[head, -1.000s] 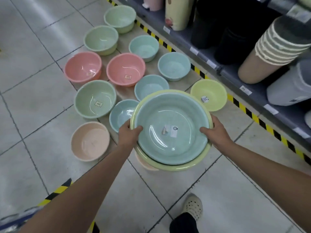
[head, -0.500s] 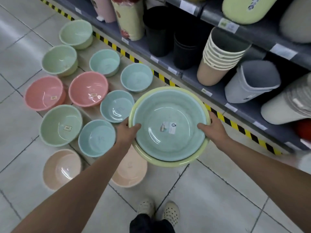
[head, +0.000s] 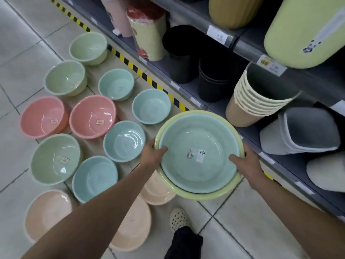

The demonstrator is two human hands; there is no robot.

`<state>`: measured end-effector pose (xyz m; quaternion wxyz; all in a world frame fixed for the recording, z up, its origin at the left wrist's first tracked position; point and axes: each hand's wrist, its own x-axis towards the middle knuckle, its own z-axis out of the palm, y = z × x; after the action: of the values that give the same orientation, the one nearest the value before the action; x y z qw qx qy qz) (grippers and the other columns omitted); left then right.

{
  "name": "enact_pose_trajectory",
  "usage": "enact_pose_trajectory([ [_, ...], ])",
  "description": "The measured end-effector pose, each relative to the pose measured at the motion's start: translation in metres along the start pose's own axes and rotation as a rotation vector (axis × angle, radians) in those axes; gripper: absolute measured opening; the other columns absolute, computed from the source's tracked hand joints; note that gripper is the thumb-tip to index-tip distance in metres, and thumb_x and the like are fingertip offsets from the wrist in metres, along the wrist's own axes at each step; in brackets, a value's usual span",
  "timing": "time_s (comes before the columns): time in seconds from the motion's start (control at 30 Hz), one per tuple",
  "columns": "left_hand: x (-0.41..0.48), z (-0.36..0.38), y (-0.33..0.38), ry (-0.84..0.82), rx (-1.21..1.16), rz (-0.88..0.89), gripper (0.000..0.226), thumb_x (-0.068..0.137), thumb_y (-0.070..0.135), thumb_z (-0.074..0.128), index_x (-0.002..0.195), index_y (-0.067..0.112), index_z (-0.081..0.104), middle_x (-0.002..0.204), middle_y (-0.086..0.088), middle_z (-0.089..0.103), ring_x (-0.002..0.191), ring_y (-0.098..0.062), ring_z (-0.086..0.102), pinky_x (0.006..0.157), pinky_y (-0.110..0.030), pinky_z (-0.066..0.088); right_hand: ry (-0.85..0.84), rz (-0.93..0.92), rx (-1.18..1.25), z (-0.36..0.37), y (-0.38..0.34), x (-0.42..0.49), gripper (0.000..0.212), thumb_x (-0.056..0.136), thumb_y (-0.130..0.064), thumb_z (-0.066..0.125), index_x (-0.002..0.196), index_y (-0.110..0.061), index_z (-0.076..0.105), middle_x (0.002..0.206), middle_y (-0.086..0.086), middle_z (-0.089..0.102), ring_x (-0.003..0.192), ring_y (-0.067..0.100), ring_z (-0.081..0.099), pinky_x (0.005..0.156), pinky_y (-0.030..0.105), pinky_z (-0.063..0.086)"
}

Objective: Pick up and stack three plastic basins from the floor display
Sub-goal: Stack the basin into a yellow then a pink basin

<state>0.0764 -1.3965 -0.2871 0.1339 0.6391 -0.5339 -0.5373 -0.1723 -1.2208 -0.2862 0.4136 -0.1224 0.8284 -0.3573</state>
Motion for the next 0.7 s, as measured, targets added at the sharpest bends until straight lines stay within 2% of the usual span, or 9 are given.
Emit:
enact_pose_trajectory([
  [0.07, 0.02, 0.015, 0.002, 0.01, -0.005, -0.007, 0.03, 0.083, 0.005, 0.069, 0.113, 0.01, 0.069, 0.08, 0.004, 0.068, 0.069, -0.008, 0.064, 0.056, -0.014, 0.05, -0.017, 0.007, 0.0, -0.002, 0.0, 0.026, 0.047, 0.085, -0.012, 0.068, 0.126, -0.033, 0.059, 0.106, -0.004, 0.069, 0.101, 0.024, 0.065, 0.089, 0.044, 0.055],
  [0.1, 0.027, 0.023, 0.003, 0.01, -0.005, -0.01, 0.03, 0.083, 0.005, 0.069, 0.113, 0.011, 0.069, 0.08, 0.006, 0.068, 0.069, -0.006, 0.063, 0.055, -0.013, 0.049, -0.024, 0.007, 0.007, -0.004, -0.002, 0.039, 0.051, 0.085, -0.012, 0.068, 0.13, -0.033, 0.058, 0.108, -0.004, 0.069, 0.101, 0.023, 0.065, 0.09, 0.043, 0.054],
  [0.2, 0.048, 0.044, 0.002, 0.016, -0.02, -0.04, 0.033, 0.084, 0.006, 0.069, 0.115, 0.014, 0.068, 0.087, 0.001, 0.069, 0.076, -0.016, 0.065, 0.065, -0.024, 0.05, -0.044, 0.017, -0.005, -0.006, -0.003, 0.083, 0.053, 0.087, -0.01, 0.067, 0.129, -0.04, 0.054, 0.107, -0.006, 0.066, 0.098, 0.021, 0.062, 0.087, 0.039, 0.052],
  [0.3, 0.068, 0.067, -0.009, 0.05, -0.049, -0.085, 0.03, 0.082, 0.008, 0.07, 0.109, 0.021, 0.067, 0.085, 0.004, 0.07, 0.081, -0.021, 0.067, 0.072, -0.027, 0.05, -0.085, 0.021, -0.056, -0.007, -0.002, 0.12, 0.059, 0.086, -0.01, 0.067, 0.138, -0.034, 0.053, 0.11, -0.007, 0.066, 0.102, 0.021, 0.063, 0.089, 0.039, 0.052],
  [0.37, 0.081, 0.084, -0.018, 0.076, -0.095, -0.122, 0.032, 0.08, 0.01, 0.071, 0.107, 0.025, 0.067, 0.087, 0.007, 0.071, 0.084, -0.021, 0.069, 0.073, -0.03, 0.054, -0.107, 0.009, -0.107, -0.005, 0.001, 0.143, 0.064, 0.086, -0.007, 0.067, 0.143, -0.032, 0.051, 0.114, -0.003, 0.066, 0.104, 0.021, 0.062, 0.091, 0.038, 0.052],
  [0.53, 0.114, 0.12, -0.041, 0.16, -0.181, -0.215, 0.038, 0.079, 0.003, 0.069, 0.109, 0.026, 0.07, 0.084, 0.01, 0.071, 0.075, -0.012, 0.068, 0.061, -0.02, 0.052, -0.207, -0.013, -0.269, 0.007, 0.011, 0.216, 0.061, 0.085, -0.01, 0.069, 0.14, -0.029, 0.052, 0.119, 0.0, 0.066, 0.107, 0.024, 0.062, 0.093, 0.044, 0.054],
  [0.7, 0.149, 0.155, -0.072, 0.202, -0.191, -0.28, 0.045, 0.078, 0.006, 0.07, 0.119, 0.026, 0.07, 0.088, 0.01, 0.071, 0.081, -0.016, 0.069, 0.078, -0.032, 0.057, -0.281, -0.011, -0.34, 0.021, 0.028, 0.28, 0.063, 0.085, -0.012, 0.07, 0.142, -0.029, 0.051, 0.121, -0.003, 0.066, 0.109, 0.022, 0.063, 0.093, 0.043, 0.055],
])
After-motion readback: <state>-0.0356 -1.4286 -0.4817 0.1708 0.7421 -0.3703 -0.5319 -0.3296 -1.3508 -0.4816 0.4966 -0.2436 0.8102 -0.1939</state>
